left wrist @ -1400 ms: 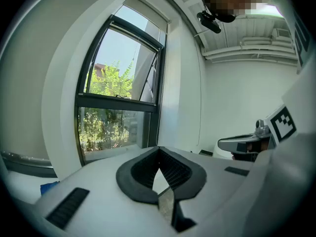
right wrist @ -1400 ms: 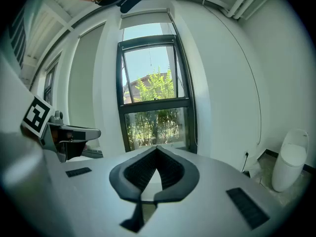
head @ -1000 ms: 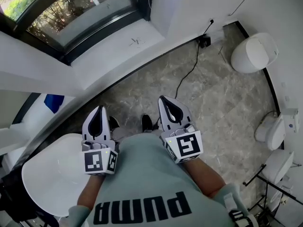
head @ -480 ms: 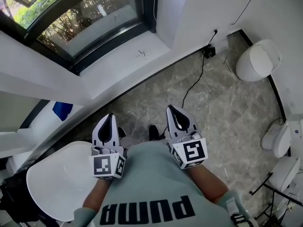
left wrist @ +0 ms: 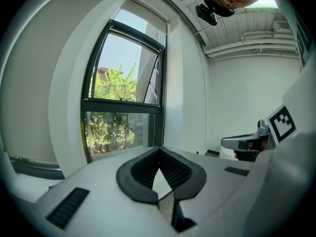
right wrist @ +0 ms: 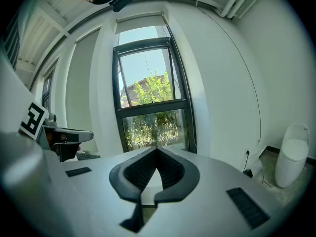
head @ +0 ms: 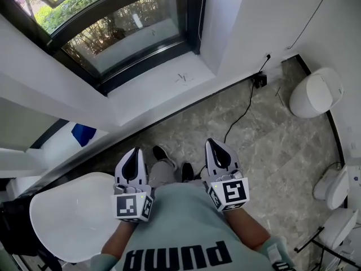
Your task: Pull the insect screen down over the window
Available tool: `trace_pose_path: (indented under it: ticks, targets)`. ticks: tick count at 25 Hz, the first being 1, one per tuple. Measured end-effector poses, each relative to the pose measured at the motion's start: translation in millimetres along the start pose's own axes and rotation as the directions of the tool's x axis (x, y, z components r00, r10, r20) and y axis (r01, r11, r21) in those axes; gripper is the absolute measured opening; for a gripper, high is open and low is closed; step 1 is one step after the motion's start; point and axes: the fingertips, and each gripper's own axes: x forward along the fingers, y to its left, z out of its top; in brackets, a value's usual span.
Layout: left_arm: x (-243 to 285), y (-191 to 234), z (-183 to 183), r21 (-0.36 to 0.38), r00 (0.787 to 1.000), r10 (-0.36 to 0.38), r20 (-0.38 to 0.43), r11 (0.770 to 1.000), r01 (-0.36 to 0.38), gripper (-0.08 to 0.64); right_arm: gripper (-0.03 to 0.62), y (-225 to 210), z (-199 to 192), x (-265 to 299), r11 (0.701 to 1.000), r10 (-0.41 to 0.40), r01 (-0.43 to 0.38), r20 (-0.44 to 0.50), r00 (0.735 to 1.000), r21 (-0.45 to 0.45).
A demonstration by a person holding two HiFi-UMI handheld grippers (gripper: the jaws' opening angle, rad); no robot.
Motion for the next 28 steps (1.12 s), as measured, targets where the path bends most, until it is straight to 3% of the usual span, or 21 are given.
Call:
trace_pose_path:
  ticks: [5,15,23,28]
  targets:
    - [27.5,27.9,16.3,-0.007,0.999,0.034,0.030,0.999,-0.034,0.014,-0.003,-5.1,11.8,28.1,1.000,-0.006,0.007,0.009,1.000,-0.015]
    - [135.3,43.4,56.3,-0.033,0.997,-0.038,0.069,0.999,0.040,0.014,-0.003,-24.4,58.0,128.2,0.999,-0.020,0.022,0.039,0.999,-0.039]
    - [214.4,107.7,86.8,-0.037,0.999,0.011,0.036,0.999,-0.009,0.014,-0.003,-36.3,96.1,234.9,1.000,0.014,-0.012,0.055,0.998,-0.028]
    - [256.0,155.9,116.7,-0.018,0.998,0.030,0.055,0.999,-0.029,0.014,-0.003,-32.8,137.3,306.4,0.996,0.048,-0.041,0.088,0.995,-0.084]
